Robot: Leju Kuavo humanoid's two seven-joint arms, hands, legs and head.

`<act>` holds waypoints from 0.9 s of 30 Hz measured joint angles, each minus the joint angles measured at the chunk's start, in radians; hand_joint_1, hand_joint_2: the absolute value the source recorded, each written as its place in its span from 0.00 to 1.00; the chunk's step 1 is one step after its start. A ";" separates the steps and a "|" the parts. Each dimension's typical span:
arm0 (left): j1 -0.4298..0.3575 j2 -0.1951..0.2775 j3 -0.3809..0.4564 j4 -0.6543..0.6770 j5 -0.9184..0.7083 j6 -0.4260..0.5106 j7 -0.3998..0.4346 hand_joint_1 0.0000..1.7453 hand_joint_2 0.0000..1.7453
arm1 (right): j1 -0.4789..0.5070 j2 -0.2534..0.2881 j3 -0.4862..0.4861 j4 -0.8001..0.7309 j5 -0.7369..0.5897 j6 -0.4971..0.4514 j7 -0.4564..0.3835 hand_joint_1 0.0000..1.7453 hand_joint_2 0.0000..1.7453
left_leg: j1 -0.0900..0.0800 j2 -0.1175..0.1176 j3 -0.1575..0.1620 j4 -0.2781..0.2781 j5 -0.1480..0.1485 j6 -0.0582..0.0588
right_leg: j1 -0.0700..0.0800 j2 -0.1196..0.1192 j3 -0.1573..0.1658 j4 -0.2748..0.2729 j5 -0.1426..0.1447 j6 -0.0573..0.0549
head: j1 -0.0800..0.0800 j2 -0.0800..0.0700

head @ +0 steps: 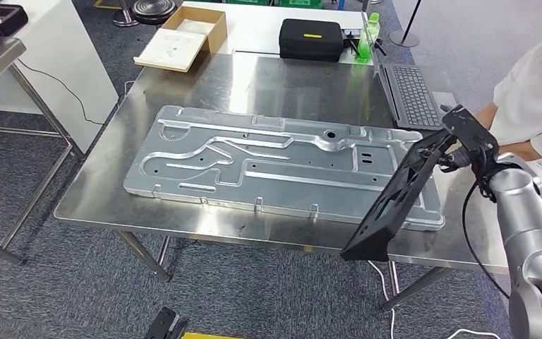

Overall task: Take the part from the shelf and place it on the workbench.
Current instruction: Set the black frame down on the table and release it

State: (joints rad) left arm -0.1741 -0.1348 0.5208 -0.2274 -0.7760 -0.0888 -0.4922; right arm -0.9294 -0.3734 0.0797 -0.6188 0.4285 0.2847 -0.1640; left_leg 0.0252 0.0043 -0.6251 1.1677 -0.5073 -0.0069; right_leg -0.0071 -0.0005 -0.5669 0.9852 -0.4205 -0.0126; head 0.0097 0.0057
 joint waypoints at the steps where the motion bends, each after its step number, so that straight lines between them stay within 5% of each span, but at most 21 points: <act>1: 0.000 0.001 0.001 0.000 0.001 -0.001 0.000 0.00 0.00 | -0.028 -0.009 0.018 -0.001 0.009 0.025 0.016 0.00 1.00 | 0.001 -0.001 0.025 -0.055 0.022 -0.001 | -0.003 0.002 -0.009 0.014 -0.005 0.007 | 0.000 0.000; 3: 0.001 0.002 0.003 0.000 0.002 -0.003 -0.002 0.00 0.00 | -0.088 -0.029 0.063 -0.003 0.024 0.072 0.048 0.00 1.00 | -0.002 -0.005 0.048 -0.117 0.042 0.011 | -0.005 0.004 -0.029 0.041 -0.014 0.023 | 0.000 0.000; 8: 0.013 0.002 0.006 0.000 0.002 -0.005 -0.004 0.00 0.00 | -0.161 -0.073 0.155 -0.004 0.058 0.139 0.106 0.00 1.00 | -0.009 -0.014 0.034 -0.129 0.056 0.051 | -0.014 0.000 -0.060 0.079 -0.037 0.051 | 0.000 0.000; 11: 0.016 0.002 0.007 0.000 0.002 -0.006 -0.005 0.00 0.00 | -0.189 -0.090 0.205 -0.002 0.071 0.120 0.116 0.00 1.00 | -0.011 -0.011 0.030 -0.132 0.059 0.058 | -0.015 0.001 -0.142 0.241 -0.115 0.058 | 0.001 0.000; 13: 0.018 0.002 0.007 0.000 0.002 -0.006 -0.005 0.00 0.00 | -0.192 -0.095 0.233 -0.002 0.082 0.036 0.114 0.00 1.00 | -0.012 -0.010 0.031 -0.132 0.057 0.059 | -0.016 0.001 -0.182 0.309 -0.120 0.060 | 0.001 0.000; 14: 0.020 0.001 0.007 0.000 0.002 -0.005 -0.005 0.00 0.00 | -0.190 -0.095 0.242 -0.003 0.088 -0.017 0.112 0.00 1.00 | -0.012 -0.010 0.033 -0.131 0.055 0.059 | -0.017 0.001 -0.179 0.293 -0.097 0.059 | 0.001 0.000; 16: 0.020 0.000 0.007 0.000 0.001 -0.005 -0.005 0.00 0.00 | -0.186 -0.095 0.252 -0.010 0.098 -0.111 0.109 0.00 1.00 | -0.012 -0.011 0.037 -0.131 0.050 0.055 | -0.017 0.001 -0.129 0.174 -0.025 0.055 | 0.001 0.000; 18: 0.020 -0.002 0.007 0.000 0.001 -0.005 -0.004 0.00 0.00 | -0.185 -0.093 0.260 -0.019 0.107 -0.164 0.109 0.00 1.00 | -0.014 -0.013 0.037 -0.131 0.047 0.047 | -0.012 0.001 -0.085 0.074 0.009 0.050 | 0.000 0.000; 23: 0.025 -0.005 0.007 0.000 0.000 -0.004 -0.003 0.00 0.00 | -0.178 -0.089 0.274 -0.036 0.115 -0.185 0.112 0.00 1.00 | -0.015 -0.012 0.030 -0.119 0.031 0.021 | -0.008 0.003 -0.071 0.044 0.003 0.023 | 0.000 0.000; 27: 0.027 -0.006 0.007 0.000 0.000 -0.004 -0.003 0.00 0.00 | -0.176 -0.087 0.280 -0.041 0.116 -0.189 0.112 0.00 1.00 | -0.015 -0.010 -0.076 0.095 -0.066 0.019 | -0.001 0.000 -0.063 0.040 -0.002 0.002 | -0.001 0.000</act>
State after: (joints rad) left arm -0.1471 -0.1404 0.5276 -0.2270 -0.7755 -0.0931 -0.4955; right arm -1.1050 -0.4602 0.3599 -0.6600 0.5441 0.0957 -0.0523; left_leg 0.0102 -0.0061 -0.7009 1.2626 -0.5732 0.0122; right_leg -0.0081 0.0000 -0.6295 1.0248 -0.4222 -0.0105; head 0.0090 0.0057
